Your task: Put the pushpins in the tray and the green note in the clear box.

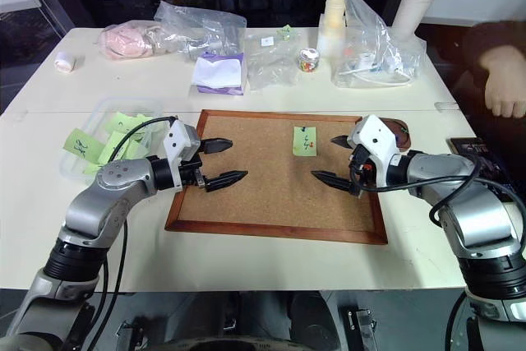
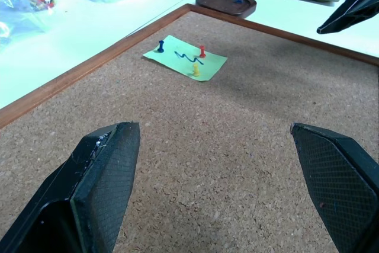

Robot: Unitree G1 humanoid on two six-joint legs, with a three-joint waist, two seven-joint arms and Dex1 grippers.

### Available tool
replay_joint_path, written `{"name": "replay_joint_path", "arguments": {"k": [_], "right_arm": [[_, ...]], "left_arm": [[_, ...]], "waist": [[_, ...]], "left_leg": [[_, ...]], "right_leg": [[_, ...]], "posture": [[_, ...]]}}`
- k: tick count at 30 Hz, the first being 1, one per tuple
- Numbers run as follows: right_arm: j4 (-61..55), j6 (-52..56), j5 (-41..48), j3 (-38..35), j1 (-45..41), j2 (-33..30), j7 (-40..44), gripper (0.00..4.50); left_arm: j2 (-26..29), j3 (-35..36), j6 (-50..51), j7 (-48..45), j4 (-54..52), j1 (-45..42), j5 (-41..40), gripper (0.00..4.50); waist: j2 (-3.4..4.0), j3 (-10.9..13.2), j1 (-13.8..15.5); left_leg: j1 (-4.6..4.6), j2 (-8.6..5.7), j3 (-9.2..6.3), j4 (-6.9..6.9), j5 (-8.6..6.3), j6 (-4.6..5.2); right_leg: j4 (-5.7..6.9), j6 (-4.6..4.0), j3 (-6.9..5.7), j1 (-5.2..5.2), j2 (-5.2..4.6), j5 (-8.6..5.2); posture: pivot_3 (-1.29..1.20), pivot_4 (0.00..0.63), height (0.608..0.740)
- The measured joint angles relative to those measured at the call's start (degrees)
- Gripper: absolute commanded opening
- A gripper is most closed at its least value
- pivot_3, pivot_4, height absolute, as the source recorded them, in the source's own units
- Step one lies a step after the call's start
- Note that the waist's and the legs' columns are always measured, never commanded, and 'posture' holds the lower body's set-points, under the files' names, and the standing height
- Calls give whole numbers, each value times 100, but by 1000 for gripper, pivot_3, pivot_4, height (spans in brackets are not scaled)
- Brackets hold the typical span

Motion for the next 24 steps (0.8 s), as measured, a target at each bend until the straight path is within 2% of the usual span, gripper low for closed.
{"name": "replay_joint_path", "arguments": {"k": [16, 24], "right_arm": [[11, -52, -39, 31, -2, 10, 74, 4500], [12, -52, -43, 31, -2, 9, 99, 4500]], "left_arm": [[-1, -5, 104, 14, 9, 4, -108, 4462], [-171, -48, -14, 102, 35, 4, 18, 4462]], "waist": [[0, 0, 0], [0, 0, 1]], "left_leg": [[0, 0, 0, 0, 0, 0], [0, 0, 0, 0, 0, 0]], "right_leg": [[0, 0, 0, 0, 0, 0], [0, 0, 0, 0, 0, 0]], "posture": [[0, 150, 740], [0, 150, 740]]}}
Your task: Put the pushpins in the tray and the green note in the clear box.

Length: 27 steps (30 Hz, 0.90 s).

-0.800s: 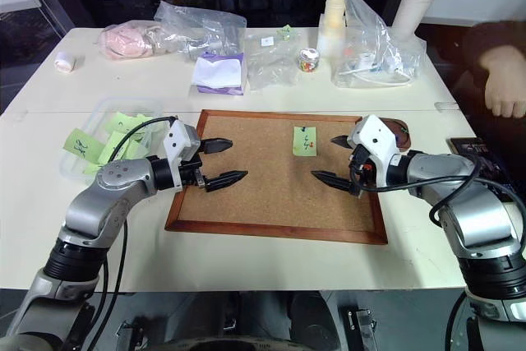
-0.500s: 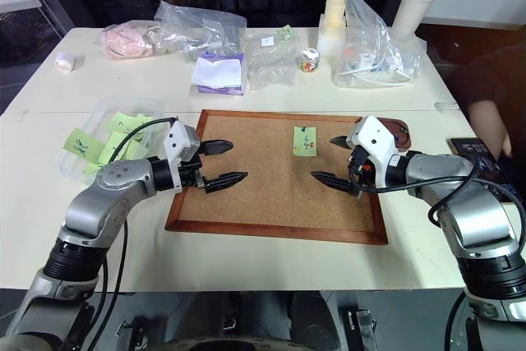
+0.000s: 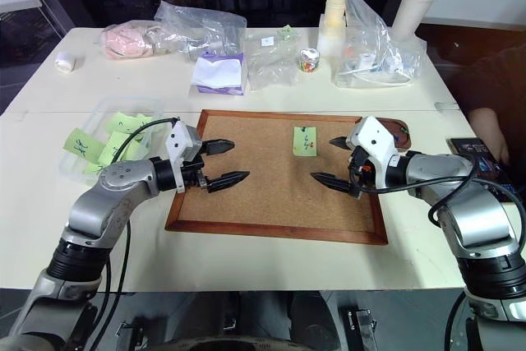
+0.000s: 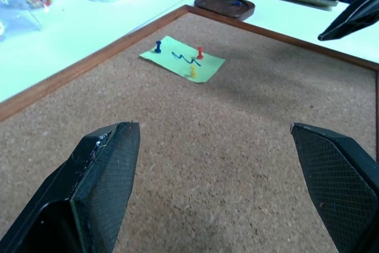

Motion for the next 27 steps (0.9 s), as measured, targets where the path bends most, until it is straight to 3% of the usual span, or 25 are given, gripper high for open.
{"name": "replay_joint_path", "arguments": {"k": [3, 4, 5, 6, 11, 12, 27], "right_arm": [[1, -11, -26, 0, 0, 1, -18, 4500], [3, -15, -39, 0, -1, 1, -25, 4500], [32, -34, -51, 0, -3, 1, -48, 4500], [91, -39, -78, 0, -41, 37, -109, 4500], [610, -65, -304, 213, -683, 438, -459, 4500], [749, -73, -371, 270, -789, 499, -512, 4500], [3359, -310, -1142, 620, -2307, 1872, -1464, 4500]], "left_arm": [[-76, -98, -123, 60, 6, 0, 110, 3607], [-87, -112, -141, 67, 11, 0, 127, 3556], [-123, -137, -153, 76, 42, 0, 159, 2955], [-196, -135, -234, 137, 101, -2, 205, 2793], [-719, -532, -645, 253, 623, -150, 537, 379], [-785, -608, -727, 285, 747, -194, 624, 81], [-1235, -973, -1364, 644, 1768, -360, 1483, 81]], "waist": [[0, 0, 1], [0, 0, 0], [0, 0, 0], [0, 0, -2], [1, 0, -1], [1, 0, -1], [9, -5, -10]], "left_leg": [[0, 0, 0, 0, 0, 0], [0, 0, 0, 0, 0, 0], [0, 0, 0, 0, 0, 0], [1, 0, 0, 0, 0, 0], [2, -2, 3, 3, 1, -1], [2, -2, 3, 3, 1, -1], [2, -1, 10, 1, 1, -2]], "right_leg": [[0, 0, 0, 0, 0, 0], [0, 0, 0, 0, 0, 0], [0, 0, 0, 0, 0, 0], [0, 0, 0, 0, 0, 0], [4, 0, 1, 0, 1, 0], [4, 0, 1, 0, 1, 0], [8, 0, 2, -4, -2, 1]], "posture": [[0, 150, 740], [0, 150, 740], [0, 150, 740], [0, 150, 740], [0, 150, 740], [0, 150, 740], [0, 150, 740]]}}
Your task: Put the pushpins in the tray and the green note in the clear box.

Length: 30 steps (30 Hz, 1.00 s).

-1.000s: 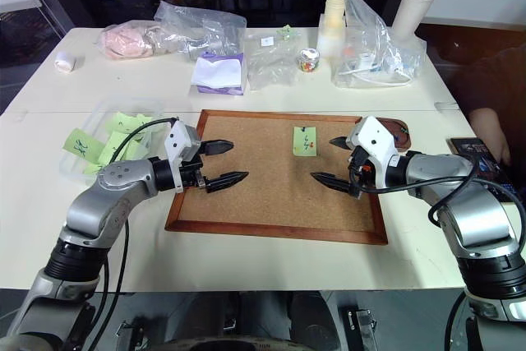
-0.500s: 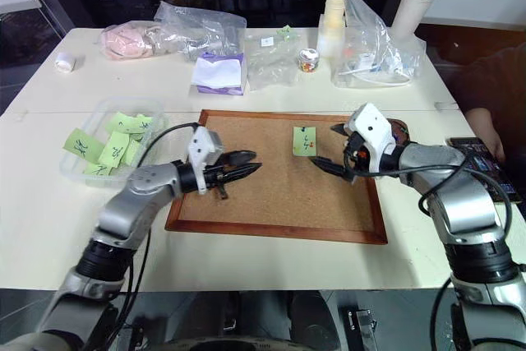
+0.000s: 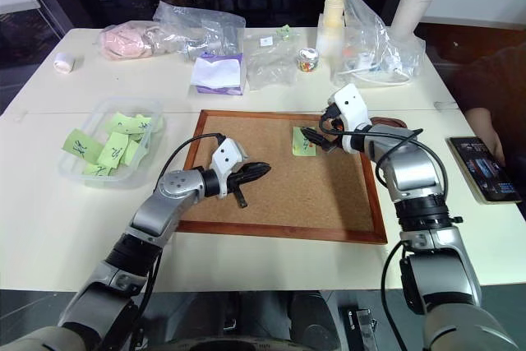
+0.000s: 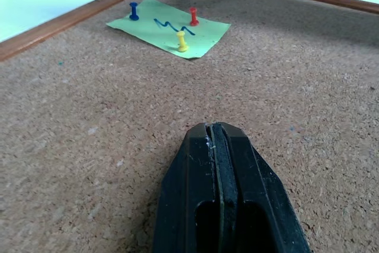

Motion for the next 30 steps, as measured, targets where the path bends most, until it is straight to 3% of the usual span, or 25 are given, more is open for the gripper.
{"name": "replay_joint_path", "arguments": {"k": [1, 4, 17, 20, 25, 26, 30], "right_arm": [[123, -13, -32, 0, -67, 60, -16, 4500], [429, -122, -125, 21, -188, 153, -46, 3681], [1168, -681, -478, 129, -318, 400, 10, 3681], [1256, -759, -502, 129, -320, 448, 10, 2798], [1345, -861, -596, 160, -320, 502, 63, 298], [1345, -879, -603, 190, -320, 540, 83, 47], [1357, -954, -654, 216, -321, 548, 110, 47]], "left_arm": [[-18, -2, -32, 8, 21, 0, 17, 81], [-37, -14, -109, 20, 39, 8, 60, 0], [-14, -8, -175, 39, 20, 82, 145, 0], [-14, 0, -210, 60, -20, 140, 146, 0], [-6, 7, -209, 96, -67, 184, 161, 0], [-6, 7, -208, 102, -71, 186, 172, 0], [-7, 12, -175, 111, -91, 198, 175, 0]], "waist": [[1, -1, 6], [2, -1, 14], [11, -7, -15], [12, -7, -18], [14, -8, -35], [14, -8, -37], [16, -9, -38]], "left_leg": [[0, 0, 0, 0, 0, 0], [0, -2, 0, 0, 0, 0], [6, -1, 0, 0, 0, -1], [6, -1, 1, 0, 0, -1], [7, 1, 1, -1, 0, 0], [7, 1, 1, -1, 0, -1], [8, 1, 1, -1, 0, 0]], "right_leg": [[0, 0, -1, 1, -1, 0], [0, 0, -1, 3, -5, 0], [6, 0, 0, 4, -3, 0], [5, 0, 0, 4, -4, 0], [6, 0, 0, 4, -2, 0], [6, 0, 0, 4, -2, 0], [6, 0, 1, 6, -2, 0]], "posture": [[0, 150, 740], [0, 150, 740], [0, 150, 740], [0, 150, 740], [0, 150, 740], [0, 150, 740], [0, 150, 740]]}}
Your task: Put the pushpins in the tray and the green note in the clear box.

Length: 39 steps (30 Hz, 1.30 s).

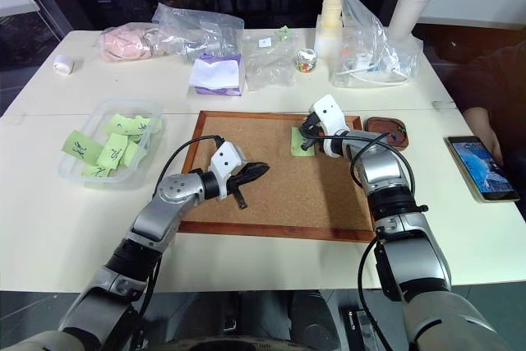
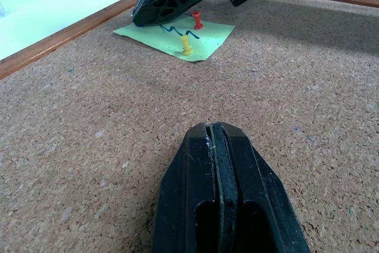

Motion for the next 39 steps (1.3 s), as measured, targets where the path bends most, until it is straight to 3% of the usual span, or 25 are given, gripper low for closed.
{"name": "replay_joint_path", "arguments": {"k": [11, 14, 18, 24, 30, 39], "right_arm": [[-355, 315, 44, -79, 50, -92, 81, 47], [-925, 548, 195, -259, 53, -263, 98, 47], [-1569, 918, 336, -502, 100, -487, 10, 47], [-1978, 1221, 463, -1077, 537, -1006, -206, 47], [-1112, 922, 422, -1648, 798, -1539, -491, 47], [422, 287, 406, -1706, 581, -1502, -567, 47]], "left_arm": [[-52, -43, -6, 60, 160, -13, 20, 0], [-64, -99, -89, 73, 275, -60, 64, 0], [-96, -122, -198, 88, 484, -105, 97, 0], [-153, -120, -245, 87, 586, -151, 97, 0], [-132, -104, -291, 81, 596, -146, 98, 0], [-126, -105, -308, 67, 594, -135, 99, 0]], "waist": [[13, -8, 17], [27, -17, 34], [29, -22, 33], [38, -33, 57], [56, -44, 32], [59, -45, 26]], "left_leg": [[0, 0, 0, 0, 0, 0], [11, -3, 0, 0, 0, 0], [96, -2, -2, -16, -4, 6], [95, -6, -2, -14, -5, 6], [96, -8, 0, -15, -5, 7], [96, -8, 3, -15, -5, 8]], "right_leg": [[-1, 0, 0, 1, -2, 0], [-2, 0, 0, 16, -6, 0], [-22, -2, -2, 104, -4, -1], [-22, -1, -1, 106, -7, -1], [-23, -1, 2, 106, -5, -1], [-24, 0, 6, 105, -3, -1]], "posture": [[0, 150, 740], [0, 150, 740], [0, 150, 740], [0, 150, 740], [0, 150, 740], [0, 150, 740]]}}
